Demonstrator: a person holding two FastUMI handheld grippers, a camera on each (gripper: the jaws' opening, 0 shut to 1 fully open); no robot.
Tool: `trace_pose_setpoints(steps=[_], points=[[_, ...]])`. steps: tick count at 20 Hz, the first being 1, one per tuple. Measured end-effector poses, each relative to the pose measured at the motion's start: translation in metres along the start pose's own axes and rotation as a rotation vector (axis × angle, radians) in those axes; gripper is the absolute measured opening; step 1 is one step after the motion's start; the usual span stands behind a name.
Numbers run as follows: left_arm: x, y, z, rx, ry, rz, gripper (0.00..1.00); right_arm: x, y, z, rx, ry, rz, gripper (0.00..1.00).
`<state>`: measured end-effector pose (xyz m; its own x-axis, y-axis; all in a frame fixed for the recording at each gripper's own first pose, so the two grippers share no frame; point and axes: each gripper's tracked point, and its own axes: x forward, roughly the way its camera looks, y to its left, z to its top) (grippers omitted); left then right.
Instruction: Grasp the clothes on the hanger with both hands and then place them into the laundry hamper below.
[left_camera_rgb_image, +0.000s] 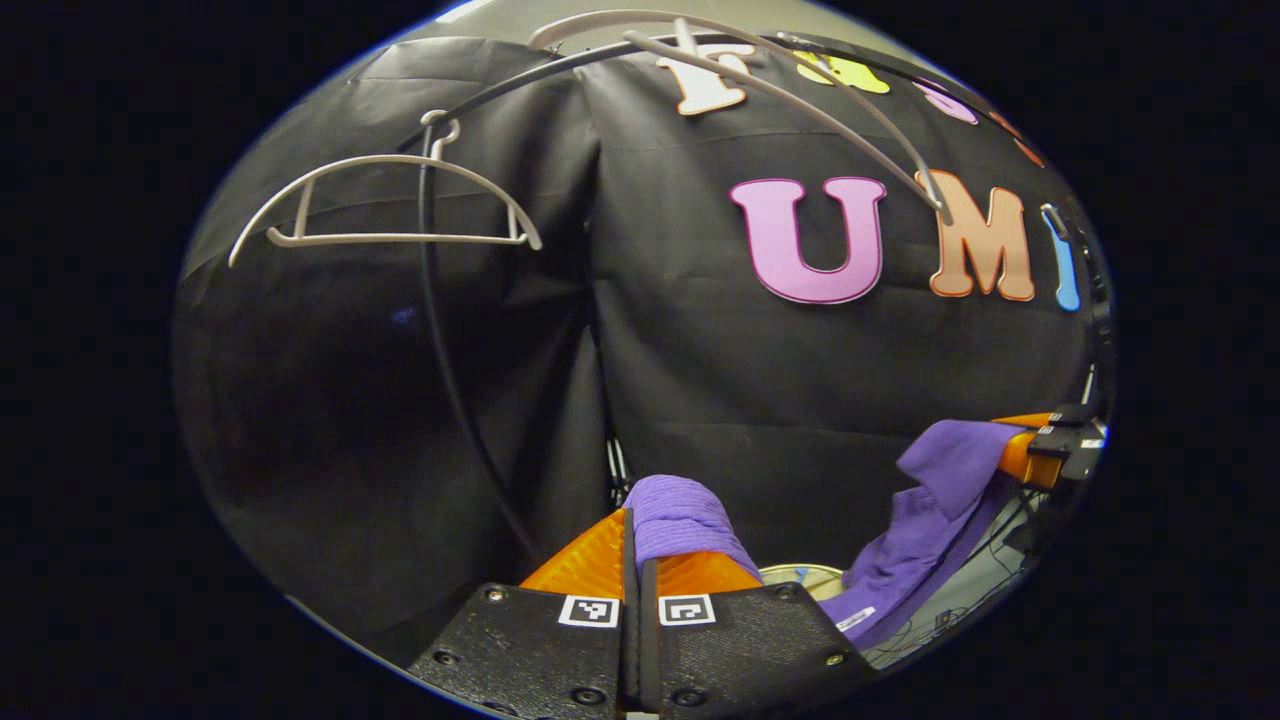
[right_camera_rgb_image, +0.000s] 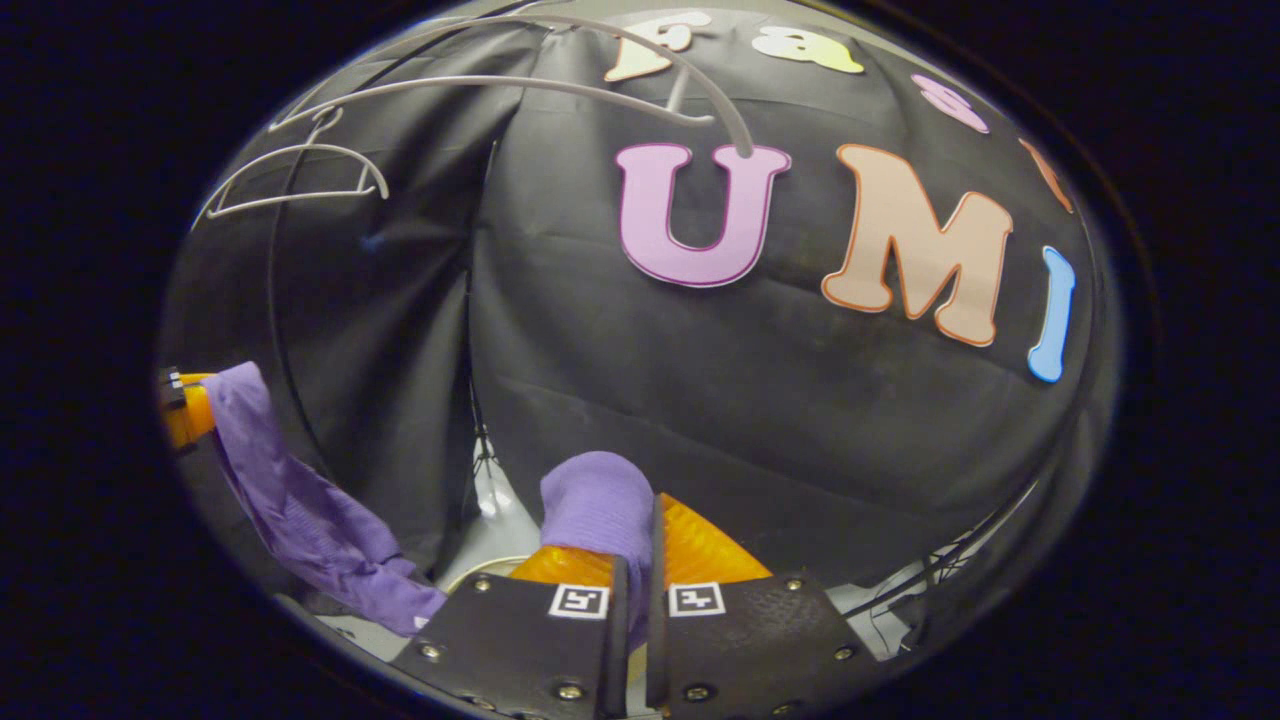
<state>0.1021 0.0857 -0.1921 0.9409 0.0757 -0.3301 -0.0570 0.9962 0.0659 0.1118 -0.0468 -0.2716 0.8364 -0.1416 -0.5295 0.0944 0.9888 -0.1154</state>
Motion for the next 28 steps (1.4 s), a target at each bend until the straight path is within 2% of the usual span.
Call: trace_pose_setpoints(steps=[13,19,25,27,28], points=[[0.024,-0.101,-0.022,-0.018,0.065,-0.250,0.00,-0.016,0.035,-0.059,0.016,0.117,0.070,0.08],[0.028,-0.134,-0.043,-0.010,0.130,-0.339,0.01,-0.020,0.048,-0.074,0.026,0.160,0.106,0.08],[0.027,-0.146,-0.068,-0.014,0.201,-0.387,0.10,-0.021,0.050,-0.097,0.045,0.227,0.121,0.08],[0.027,-0.146,-0.077,-0.013,0.227,-0.385,0.18,-0.024,0.050,-0.106,0.054,0.259,0.123,0.08],[0.027,-0.146,-0.081,-0.015,0.238,-0.387,0.25,-0.025,0.048,-0.110,0.061,0.267,0.122,0.14]])
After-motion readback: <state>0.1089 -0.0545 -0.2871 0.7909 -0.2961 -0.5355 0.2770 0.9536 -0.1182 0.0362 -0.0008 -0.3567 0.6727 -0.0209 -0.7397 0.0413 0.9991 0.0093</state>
